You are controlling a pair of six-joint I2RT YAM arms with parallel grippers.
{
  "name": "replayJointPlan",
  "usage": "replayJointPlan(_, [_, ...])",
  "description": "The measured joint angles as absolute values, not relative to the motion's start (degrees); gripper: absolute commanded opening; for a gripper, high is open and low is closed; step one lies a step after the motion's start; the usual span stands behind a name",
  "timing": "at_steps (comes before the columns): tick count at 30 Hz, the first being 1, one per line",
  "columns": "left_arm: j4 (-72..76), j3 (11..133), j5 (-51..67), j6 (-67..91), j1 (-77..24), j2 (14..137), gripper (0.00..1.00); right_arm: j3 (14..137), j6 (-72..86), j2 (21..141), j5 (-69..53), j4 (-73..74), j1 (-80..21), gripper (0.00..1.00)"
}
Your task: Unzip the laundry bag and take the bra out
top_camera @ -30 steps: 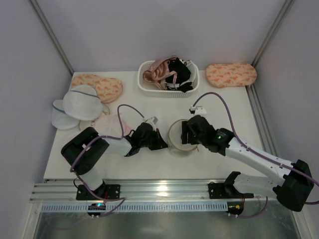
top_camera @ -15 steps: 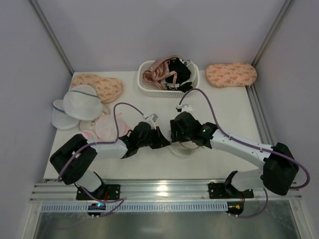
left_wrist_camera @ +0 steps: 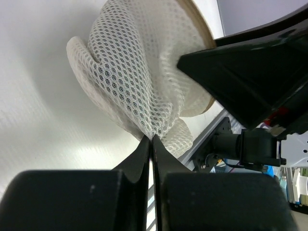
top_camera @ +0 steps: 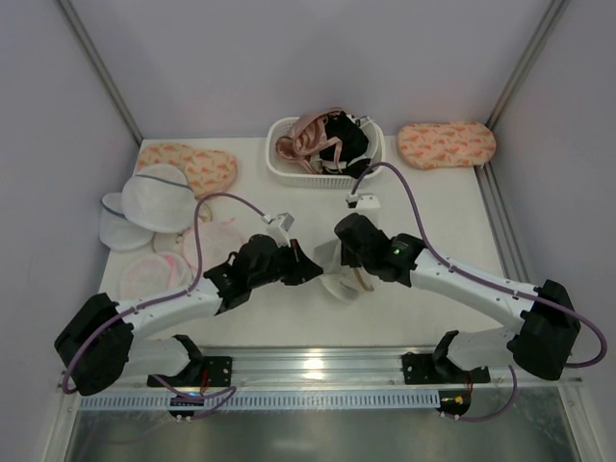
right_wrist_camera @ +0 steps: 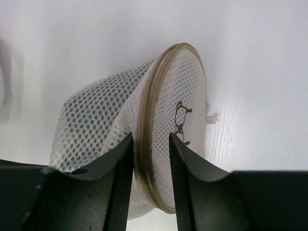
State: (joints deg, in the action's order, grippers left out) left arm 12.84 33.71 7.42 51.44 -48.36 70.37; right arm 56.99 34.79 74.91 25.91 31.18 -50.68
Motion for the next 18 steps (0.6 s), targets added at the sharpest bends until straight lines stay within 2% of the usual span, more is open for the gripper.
replayJointPlan(2, [11.90,33.69,7.07,51.16,-48.36,70.15,0.00,56.75,35.55,73.43,27.73,32.56,-50.68,0.40])
replayJointPlan(5, [10.98,33.12,6.59,50.72,-48.36,69.82,0.00,56.25,37.30,71.11,30.98,34.92,-50.68,0.54])
replayJointPlan(6, [10.57,32.86,6.42,50.65,-48.36,69.65,0.00,56.05,37.67,70.57,31.81,35.77,-50.68,0.57])
replayJointPlan(18, [6.50,31.03,4.71,50.30,-48.36,67.09,0.00,51.35,41.65,64.97,39.35,44.38,-48.86,0.57])
